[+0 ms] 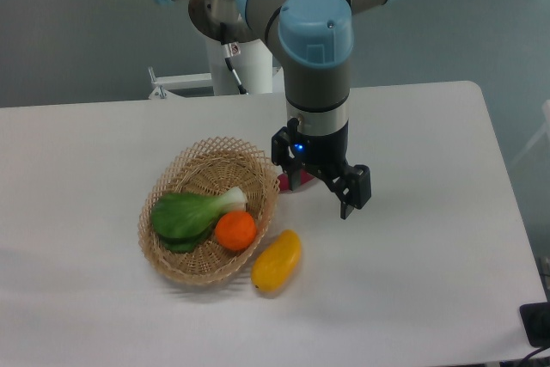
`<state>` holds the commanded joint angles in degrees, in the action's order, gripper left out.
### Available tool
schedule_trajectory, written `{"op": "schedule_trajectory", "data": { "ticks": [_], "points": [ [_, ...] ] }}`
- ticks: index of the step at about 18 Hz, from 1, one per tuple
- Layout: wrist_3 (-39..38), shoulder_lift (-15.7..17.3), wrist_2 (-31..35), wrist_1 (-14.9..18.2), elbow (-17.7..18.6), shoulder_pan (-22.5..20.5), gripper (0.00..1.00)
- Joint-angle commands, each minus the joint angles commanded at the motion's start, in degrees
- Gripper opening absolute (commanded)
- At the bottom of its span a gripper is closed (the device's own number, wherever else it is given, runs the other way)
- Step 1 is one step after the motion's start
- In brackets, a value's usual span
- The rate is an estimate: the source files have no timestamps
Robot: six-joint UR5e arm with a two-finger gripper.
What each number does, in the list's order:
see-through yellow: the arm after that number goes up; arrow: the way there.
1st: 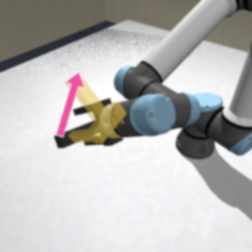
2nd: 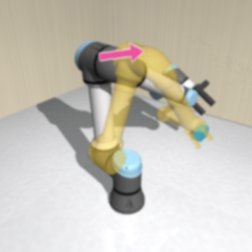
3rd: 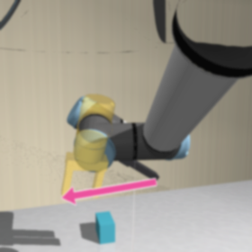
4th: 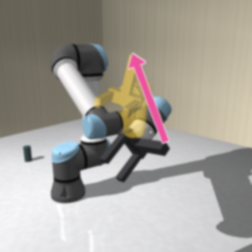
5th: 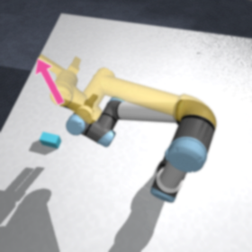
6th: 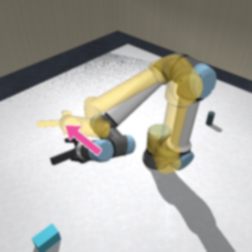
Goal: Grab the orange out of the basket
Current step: 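Move the open gripper toward the wicker basket above the orange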
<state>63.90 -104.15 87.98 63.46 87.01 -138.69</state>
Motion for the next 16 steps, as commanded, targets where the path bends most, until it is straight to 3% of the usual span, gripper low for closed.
{"op": "schedule_trajectory", "data": {
  "ticks": [10,16],
  "points": [
    [-0.61,0.26,0.09,-0.09,1.05,0.17,1.0],
    [-22.79,2.8,0.09,-0.09,6.22,1.14,1.0]
  ]
}}
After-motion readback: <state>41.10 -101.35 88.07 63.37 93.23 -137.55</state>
